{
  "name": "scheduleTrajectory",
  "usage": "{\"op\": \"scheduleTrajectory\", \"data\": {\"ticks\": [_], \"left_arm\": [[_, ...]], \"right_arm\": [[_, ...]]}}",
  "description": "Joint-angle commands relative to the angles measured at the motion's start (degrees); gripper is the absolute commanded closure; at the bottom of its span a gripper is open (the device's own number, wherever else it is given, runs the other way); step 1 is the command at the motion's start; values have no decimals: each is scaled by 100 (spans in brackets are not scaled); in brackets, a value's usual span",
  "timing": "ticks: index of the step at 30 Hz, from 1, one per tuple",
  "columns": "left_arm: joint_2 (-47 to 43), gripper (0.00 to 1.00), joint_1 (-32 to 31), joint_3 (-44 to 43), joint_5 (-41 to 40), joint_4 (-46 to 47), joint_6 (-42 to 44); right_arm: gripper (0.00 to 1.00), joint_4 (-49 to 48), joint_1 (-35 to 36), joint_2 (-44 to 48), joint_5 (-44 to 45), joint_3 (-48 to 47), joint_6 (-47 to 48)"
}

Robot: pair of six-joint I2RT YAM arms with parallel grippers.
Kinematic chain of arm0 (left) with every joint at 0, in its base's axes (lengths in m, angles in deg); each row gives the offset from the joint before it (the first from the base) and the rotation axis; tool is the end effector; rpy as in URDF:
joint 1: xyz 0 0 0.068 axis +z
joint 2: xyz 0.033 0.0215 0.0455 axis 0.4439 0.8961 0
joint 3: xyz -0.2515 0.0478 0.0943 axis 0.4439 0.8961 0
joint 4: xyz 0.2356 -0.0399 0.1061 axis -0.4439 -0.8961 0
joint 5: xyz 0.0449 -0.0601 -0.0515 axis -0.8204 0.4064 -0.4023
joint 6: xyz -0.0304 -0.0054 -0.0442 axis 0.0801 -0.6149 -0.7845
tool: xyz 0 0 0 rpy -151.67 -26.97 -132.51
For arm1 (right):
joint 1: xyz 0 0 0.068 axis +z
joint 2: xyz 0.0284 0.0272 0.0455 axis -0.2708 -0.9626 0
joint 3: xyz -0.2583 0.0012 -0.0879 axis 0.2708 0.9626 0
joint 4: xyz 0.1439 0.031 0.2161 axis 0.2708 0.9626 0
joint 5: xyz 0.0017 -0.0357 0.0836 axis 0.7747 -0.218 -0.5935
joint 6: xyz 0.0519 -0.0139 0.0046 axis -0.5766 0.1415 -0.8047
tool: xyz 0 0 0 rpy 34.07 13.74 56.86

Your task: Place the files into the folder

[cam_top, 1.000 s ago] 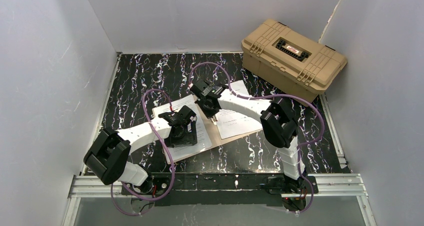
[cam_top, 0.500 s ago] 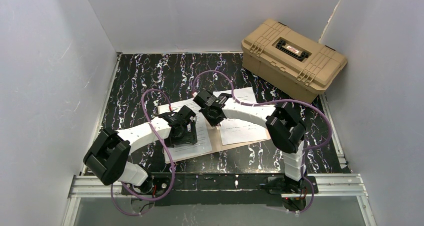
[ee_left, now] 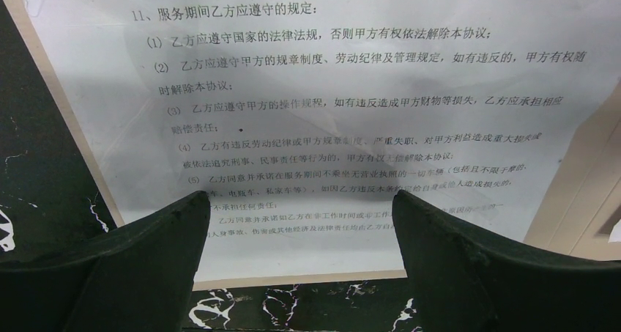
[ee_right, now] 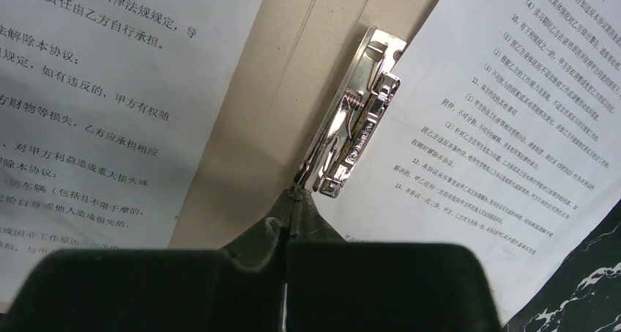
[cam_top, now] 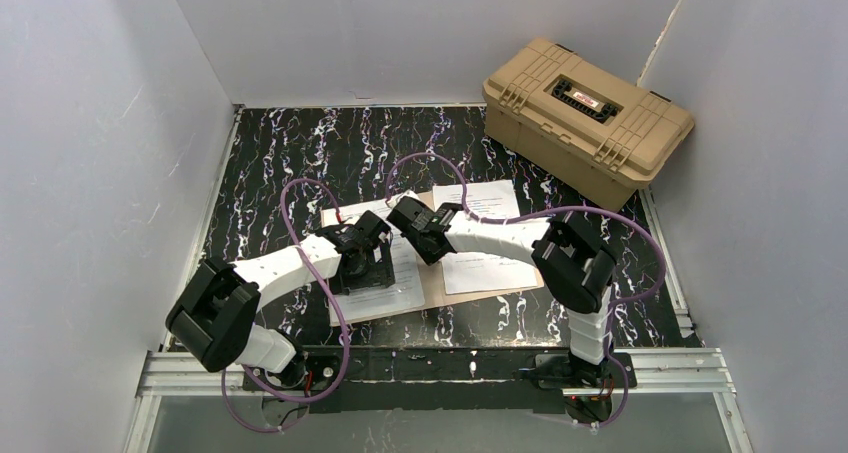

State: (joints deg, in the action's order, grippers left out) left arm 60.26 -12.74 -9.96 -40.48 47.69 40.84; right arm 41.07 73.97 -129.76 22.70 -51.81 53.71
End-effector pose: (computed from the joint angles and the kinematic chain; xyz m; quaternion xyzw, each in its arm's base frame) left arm 0.1952 -0.1510 0.1643 -0.0792 0.9766 -0.0648 0.1889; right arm 0.2188 0.3287 0.1816 -0.3227 0.9049 -0.0237 0.2767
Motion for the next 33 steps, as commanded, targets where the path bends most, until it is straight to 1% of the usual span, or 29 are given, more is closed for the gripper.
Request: {"op": "scheduleTrajectory", "data": {"ticks": [1, 15, 25, 27, 33], "left_arm": [[428, 7, 58, 491, 454, 446, -256], [450, 7, 59, 416, 471, 389, -200], [476, 7, 54, 344, 477, 340, -167], [473, 7, 57, 342, 472, 346, -163], [467, 7, 52, 341, 533, 399, -156]], "right_arm": [[99, 753, 13, -298, 69, 533, -139], [99, 398, 185, -578, -265, 905, -362], [99, 494, 270, -674, -174, 964, -413], [99, 395, 278, -659, -306, 983, -439], [99, -86, 277, -539, -1119, 1064, -649]]}}
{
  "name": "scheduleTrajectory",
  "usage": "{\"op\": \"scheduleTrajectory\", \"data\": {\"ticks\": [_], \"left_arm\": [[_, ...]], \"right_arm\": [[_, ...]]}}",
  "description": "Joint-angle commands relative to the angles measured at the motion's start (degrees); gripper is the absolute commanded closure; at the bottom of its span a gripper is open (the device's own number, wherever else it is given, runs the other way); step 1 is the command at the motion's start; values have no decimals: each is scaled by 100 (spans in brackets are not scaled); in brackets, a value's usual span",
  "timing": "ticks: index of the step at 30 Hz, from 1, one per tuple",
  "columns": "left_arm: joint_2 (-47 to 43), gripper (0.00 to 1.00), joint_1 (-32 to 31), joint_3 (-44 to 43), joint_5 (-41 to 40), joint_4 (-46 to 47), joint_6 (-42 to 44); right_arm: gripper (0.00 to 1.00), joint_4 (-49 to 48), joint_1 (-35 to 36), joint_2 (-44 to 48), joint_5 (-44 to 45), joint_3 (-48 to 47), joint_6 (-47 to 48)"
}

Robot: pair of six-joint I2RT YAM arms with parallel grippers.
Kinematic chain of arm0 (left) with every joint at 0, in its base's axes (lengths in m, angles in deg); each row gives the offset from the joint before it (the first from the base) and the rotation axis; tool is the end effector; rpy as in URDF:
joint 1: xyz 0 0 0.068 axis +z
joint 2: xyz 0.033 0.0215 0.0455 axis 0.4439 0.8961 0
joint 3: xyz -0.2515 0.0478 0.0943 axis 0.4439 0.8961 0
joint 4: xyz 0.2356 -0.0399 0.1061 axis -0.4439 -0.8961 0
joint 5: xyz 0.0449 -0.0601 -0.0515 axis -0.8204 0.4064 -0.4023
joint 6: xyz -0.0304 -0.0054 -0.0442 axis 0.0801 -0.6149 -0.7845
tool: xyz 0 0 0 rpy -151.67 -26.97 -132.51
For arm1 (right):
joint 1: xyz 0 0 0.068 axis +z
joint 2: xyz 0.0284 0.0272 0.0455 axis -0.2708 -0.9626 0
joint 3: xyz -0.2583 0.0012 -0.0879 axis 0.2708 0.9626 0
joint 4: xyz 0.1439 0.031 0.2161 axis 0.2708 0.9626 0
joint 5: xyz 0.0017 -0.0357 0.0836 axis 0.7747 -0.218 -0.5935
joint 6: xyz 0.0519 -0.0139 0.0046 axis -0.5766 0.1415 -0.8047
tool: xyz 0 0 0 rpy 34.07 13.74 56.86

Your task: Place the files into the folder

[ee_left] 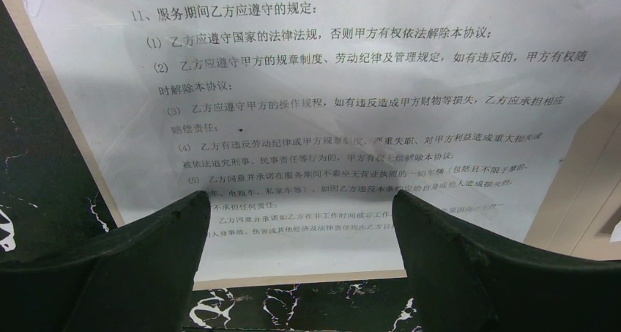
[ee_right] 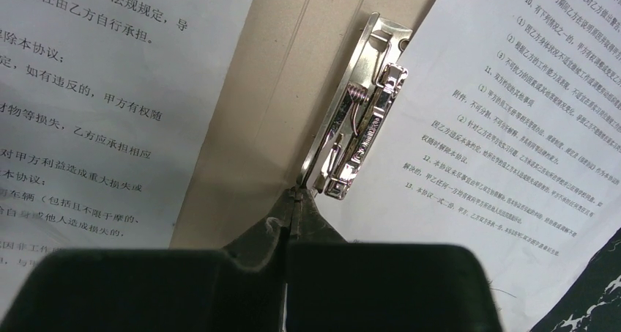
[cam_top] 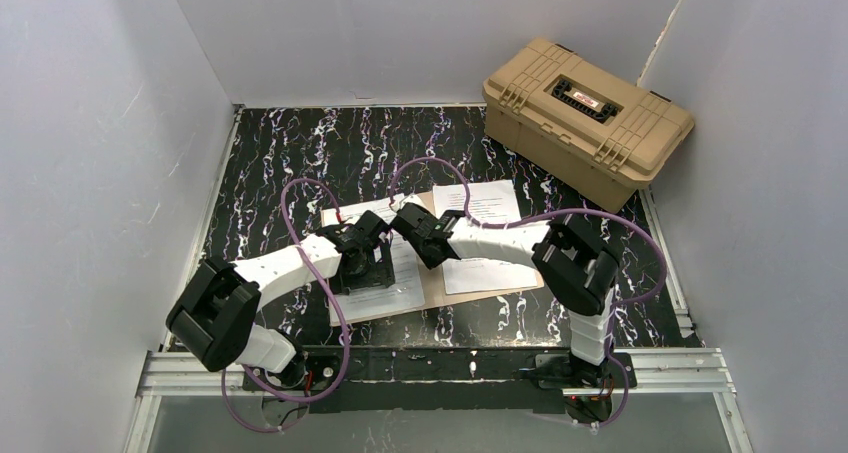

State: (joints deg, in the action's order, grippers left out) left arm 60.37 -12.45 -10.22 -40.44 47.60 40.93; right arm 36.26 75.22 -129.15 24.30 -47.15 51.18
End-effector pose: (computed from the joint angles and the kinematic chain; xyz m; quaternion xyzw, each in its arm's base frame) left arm 0.1966 -0.1506 0.1650 -0.0809 0.9764 -0.0648 0.1893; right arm 0.2084 0.3262 0.1668 -0.3071 0.9062 -0.0213 0.2899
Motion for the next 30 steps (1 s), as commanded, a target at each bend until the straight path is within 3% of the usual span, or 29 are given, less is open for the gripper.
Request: {"op": "scheduleTrajectory", "data": {"ticks": [1, 8, 25, 30], "left_arm": [[453, 7, 26, 368, 540, 411, -152], [349, 8, 28, 402, 556, 434, -55], [84, 8, 23, 372, 514, 354, 62], [-71, 7, 23, 271, 526, 287, 144]], "right_arm": [[99, 315, 151, -570, -1402, 593, -435], [99, 134, 155, -360, -1470, 301, -676], [99, 661, 27, 65, -359, -1058, -564], [91, 636, -177, 270, -70, -1200, -475]]}}
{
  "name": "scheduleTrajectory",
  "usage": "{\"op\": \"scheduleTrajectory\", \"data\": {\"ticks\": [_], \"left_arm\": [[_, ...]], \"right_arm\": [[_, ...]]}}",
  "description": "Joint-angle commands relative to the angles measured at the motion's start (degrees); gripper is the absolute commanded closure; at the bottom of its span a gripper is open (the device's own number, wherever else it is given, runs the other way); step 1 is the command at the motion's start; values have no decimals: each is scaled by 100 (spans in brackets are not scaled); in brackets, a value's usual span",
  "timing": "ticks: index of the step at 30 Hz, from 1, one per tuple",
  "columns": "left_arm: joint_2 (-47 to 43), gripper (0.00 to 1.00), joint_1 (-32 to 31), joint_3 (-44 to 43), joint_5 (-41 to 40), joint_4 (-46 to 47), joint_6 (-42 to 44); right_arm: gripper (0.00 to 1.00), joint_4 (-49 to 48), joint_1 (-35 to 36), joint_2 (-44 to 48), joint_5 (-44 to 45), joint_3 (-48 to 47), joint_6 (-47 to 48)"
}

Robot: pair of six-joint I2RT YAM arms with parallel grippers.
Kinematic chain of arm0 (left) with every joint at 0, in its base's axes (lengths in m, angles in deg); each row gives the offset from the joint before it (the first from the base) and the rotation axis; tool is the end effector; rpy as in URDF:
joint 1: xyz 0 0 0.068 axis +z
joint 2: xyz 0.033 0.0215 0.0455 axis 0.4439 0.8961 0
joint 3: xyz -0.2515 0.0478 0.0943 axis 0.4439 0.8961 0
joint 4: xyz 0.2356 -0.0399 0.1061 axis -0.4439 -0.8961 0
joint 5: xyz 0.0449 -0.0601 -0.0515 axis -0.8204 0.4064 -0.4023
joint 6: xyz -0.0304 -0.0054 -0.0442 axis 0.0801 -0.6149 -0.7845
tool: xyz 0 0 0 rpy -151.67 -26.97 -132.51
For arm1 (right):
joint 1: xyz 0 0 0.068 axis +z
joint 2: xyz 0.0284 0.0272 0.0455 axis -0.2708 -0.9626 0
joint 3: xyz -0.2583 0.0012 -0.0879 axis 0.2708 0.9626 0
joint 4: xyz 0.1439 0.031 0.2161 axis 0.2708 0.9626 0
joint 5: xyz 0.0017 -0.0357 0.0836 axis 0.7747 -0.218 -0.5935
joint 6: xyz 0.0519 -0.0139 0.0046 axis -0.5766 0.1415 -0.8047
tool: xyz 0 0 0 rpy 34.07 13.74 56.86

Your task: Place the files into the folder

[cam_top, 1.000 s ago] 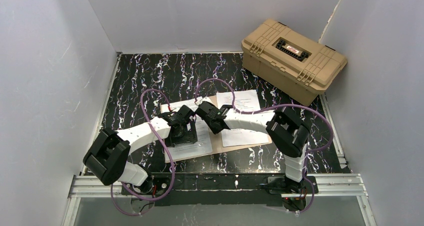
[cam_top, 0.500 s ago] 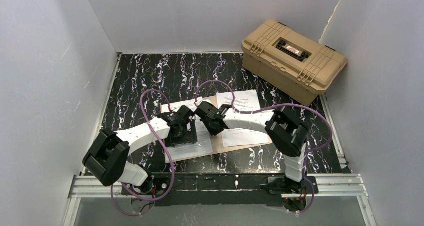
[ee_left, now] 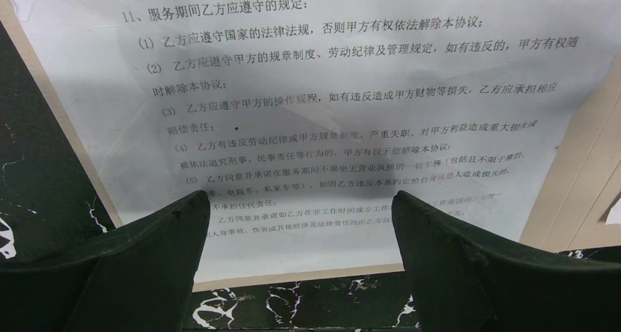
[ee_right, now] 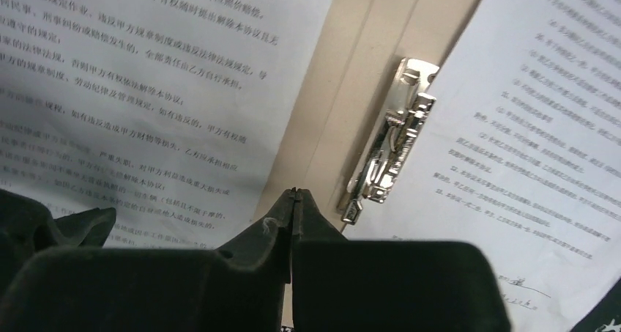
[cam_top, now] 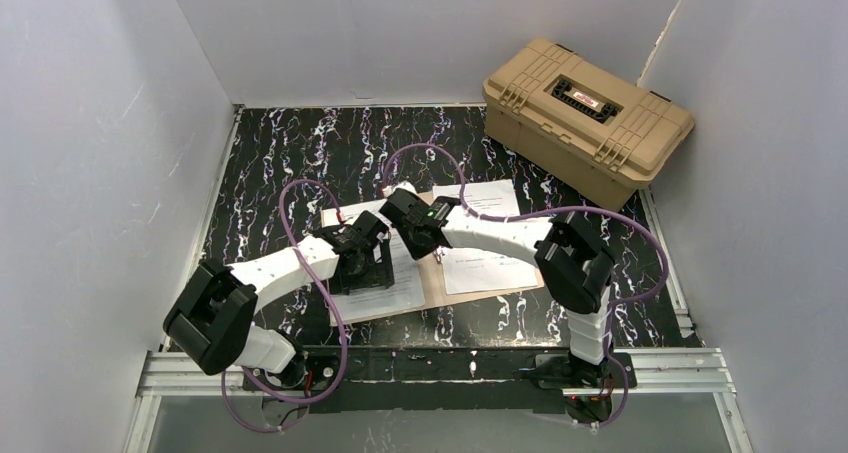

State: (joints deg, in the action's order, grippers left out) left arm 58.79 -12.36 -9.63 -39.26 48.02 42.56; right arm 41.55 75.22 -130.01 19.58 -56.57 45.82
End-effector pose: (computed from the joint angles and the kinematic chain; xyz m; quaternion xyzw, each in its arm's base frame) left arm 0.1942 -0.1491 0.1686 -0.0667 0.9759 -0.0777 0.1925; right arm 0.2170 0.3463 0.2030 -0.2688 0.9188 0.0419 0.2860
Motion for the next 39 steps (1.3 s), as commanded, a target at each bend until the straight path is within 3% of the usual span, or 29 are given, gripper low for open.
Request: {"op": "scheduleTrajectory", "data": {"ticks": [1, 4, 7, 23, 39], "left_arm": [[52, 7, 16, 186, 410, 220, 6], [-35, 7, 14, 98, 410, 124, 33], [-175, 6, 14, 23, 420, 45, 64], [-1224, 2, 17, -481, -36, -751, 241], [-1630, 2, 26, -561, -69, -992, 288]], "right_arm": [[89, 113, -224, 379, 440, -273, 68], [78, 131, -370, 394, 468, -288, 106], [75, 55, -488, 399, 372, -222, 111], [67, -467, -747, 14, -167, 161, -122], [69, -570, -802, -439, -81, 171, -192]]}}
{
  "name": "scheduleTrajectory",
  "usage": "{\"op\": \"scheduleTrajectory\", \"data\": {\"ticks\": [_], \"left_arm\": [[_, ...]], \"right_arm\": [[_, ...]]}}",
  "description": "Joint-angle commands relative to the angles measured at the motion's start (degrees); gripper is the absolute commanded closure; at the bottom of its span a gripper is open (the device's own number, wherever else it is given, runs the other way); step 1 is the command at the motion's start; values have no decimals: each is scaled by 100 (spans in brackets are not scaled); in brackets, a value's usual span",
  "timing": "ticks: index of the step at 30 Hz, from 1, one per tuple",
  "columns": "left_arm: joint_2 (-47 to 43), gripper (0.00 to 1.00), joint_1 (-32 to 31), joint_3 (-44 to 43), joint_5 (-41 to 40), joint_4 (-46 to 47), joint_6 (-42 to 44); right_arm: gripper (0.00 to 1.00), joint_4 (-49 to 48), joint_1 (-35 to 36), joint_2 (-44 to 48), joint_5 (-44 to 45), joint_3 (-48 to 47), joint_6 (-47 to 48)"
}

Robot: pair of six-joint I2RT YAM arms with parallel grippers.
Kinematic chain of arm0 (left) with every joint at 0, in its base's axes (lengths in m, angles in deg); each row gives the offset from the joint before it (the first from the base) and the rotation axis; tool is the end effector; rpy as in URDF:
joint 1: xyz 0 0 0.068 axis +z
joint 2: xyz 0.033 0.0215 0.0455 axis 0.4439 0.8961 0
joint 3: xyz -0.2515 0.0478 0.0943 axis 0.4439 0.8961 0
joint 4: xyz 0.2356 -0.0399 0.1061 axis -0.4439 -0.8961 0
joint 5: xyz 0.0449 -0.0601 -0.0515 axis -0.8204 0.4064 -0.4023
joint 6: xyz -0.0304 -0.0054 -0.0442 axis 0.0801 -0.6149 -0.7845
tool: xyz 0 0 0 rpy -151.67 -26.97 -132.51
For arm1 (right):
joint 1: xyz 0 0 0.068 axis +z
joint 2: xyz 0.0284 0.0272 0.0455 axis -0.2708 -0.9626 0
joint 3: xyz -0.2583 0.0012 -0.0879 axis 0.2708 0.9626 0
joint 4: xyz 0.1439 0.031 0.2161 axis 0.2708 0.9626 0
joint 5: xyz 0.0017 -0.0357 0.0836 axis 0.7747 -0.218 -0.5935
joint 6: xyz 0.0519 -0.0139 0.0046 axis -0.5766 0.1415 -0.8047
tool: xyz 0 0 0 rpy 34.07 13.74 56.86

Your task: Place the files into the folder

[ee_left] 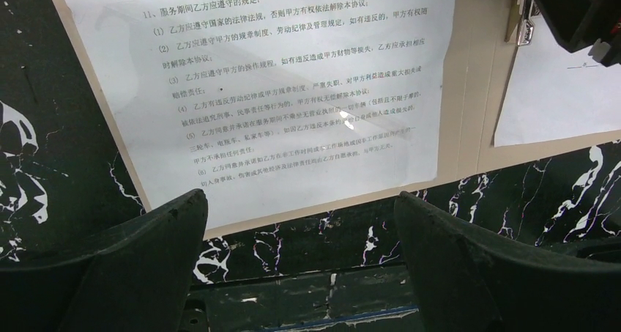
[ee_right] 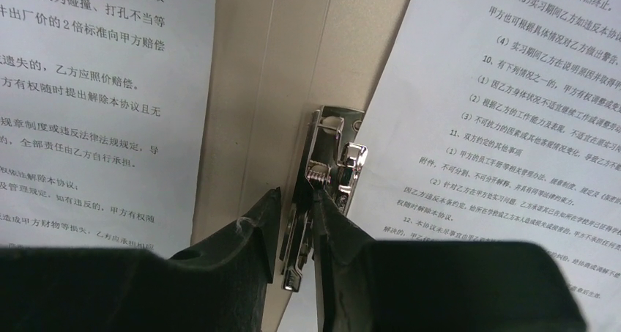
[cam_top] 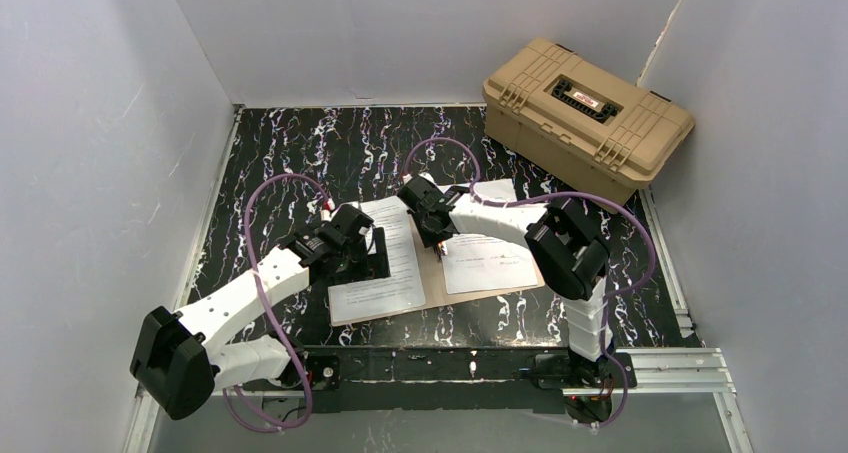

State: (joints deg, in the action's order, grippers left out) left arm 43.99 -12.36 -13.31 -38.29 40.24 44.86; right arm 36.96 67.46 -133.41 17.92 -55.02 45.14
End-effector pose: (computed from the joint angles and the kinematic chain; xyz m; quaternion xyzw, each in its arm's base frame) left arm 0.1738 -0.1335 0.2357 -0.0504 0.9550 -0.1401 0.2563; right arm 0.2658 0.3205 0.1756 -0.2051 0.9379 0.0337 0.2778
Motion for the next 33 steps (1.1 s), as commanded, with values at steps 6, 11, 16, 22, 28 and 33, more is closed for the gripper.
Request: {"op": "scheduleTrajectory", "data": {"ticks": [6, 11, 16, 22, 28, 33], "left_arm": [[-155, 2, 26, -203, -179, -231, 75], [-185, 2, 23, -190, -212, -266, 85], [-334, 2, 44, -158, -362, -333, 28], [-514, 2, 146, 29, -200, -147, -23], [-931, 2, 403, 610, 154, 596, -247], [-1177, 2, 825, 945, 573, 869, -384]], "right_arm": [[87, -111, -24, -149, 151, 43, -143], [99, -53, -49, -35, 239, 83, -125], [99, -77, -91, 225, 158, 128, -108], [99, -44, -201, 631, -68, 222, -44], [99, 38, -330, 1213, -210, 379, 22], [99, 91, -442, 1699, -316, 551, 45]]}}
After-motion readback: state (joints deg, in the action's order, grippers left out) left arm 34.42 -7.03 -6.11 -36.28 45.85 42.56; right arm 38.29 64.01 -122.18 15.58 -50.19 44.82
